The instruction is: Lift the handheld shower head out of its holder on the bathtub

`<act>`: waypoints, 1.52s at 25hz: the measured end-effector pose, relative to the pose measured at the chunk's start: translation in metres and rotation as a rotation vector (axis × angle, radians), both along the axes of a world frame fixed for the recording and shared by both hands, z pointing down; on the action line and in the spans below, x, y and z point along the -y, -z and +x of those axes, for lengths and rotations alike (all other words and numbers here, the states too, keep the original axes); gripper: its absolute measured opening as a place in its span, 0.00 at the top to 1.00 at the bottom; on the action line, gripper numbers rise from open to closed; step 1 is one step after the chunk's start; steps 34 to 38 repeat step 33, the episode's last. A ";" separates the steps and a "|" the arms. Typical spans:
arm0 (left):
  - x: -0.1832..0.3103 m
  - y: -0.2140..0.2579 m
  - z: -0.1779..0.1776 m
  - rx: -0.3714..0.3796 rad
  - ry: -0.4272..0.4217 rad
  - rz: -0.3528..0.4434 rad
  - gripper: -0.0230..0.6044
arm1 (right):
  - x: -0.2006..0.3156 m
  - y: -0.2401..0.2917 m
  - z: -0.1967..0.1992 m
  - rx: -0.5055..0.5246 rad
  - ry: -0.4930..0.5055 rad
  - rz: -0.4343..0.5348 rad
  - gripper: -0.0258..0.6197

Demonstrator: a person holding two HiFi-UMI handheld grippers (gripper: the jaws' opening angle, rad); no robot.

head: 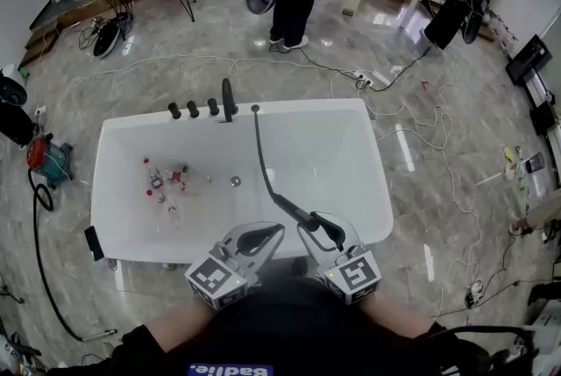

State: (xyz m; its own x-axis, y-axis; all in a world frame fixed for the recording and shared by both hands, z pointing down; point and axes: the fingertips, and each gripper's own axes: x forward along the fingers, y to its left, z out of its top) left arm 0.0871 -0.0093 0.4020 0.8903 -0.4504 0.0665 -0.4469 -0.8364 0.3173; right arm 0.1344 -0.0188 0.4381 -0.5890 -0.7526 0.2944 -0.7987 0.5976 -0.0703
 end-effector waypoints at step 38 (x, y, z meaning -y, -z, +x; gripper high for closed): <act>0.000 0.012 -0.003 0.008 0.023 0.032 0.96 | 0.013 0.007 -0.012 -0.029 0.077 -0.015 0.76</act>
